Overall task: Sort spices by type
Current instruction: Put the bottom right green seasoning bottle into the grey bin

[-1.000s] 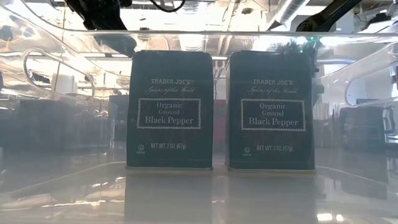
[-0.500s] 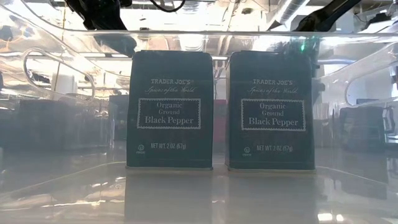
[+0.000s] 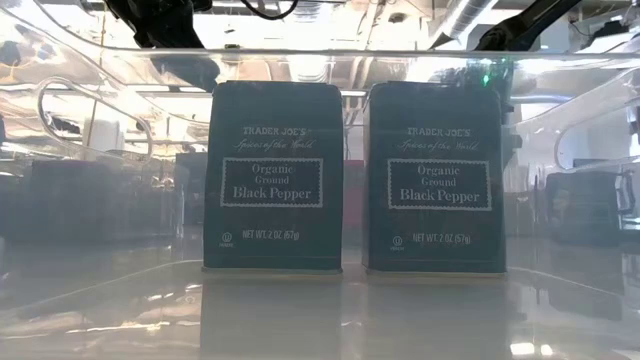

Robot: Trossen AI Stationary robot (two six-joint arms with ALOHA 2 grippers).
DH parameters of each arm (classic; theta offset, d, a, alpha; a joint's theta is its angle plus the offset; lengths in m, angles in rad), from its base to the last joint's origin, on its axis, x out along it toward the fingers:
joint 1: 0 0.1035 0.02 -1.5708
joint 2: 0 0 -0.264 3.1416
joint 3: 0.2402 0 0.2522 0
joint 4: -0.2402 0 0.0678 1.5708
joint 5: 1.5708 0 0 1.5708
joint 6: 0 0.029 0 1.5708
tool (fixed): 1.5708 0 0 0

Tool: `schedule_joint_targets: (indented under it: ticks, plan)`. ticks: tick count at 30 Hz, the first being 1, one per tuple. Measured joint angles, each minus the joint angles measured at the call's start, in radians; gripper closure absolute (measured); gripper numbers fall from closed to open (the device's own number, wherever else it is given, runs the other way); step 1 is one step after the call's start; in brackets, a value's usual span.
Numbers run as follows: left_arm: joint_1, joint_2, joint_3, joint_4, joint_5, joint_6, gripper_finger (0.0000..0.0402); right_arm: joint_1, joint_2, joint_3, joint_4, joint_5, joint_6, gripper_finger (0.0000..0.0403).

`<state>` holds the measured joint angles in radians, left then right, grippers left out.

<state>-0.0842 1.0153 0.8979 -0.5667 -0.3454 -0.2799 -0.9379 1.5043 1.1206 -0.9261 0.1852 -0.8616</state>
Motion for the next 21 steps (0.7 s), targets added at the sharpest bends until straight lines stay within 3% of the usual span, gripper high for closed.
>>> schedule_joint_targets:
  ticks: [21]
  plan:
    - [0.000, 0.000, 0.000, -0.001, 0.000, -0.004, 0.0186, 0.000, 0.001, 0.000, 0.020, -0.002, 0.013, 0.0152]
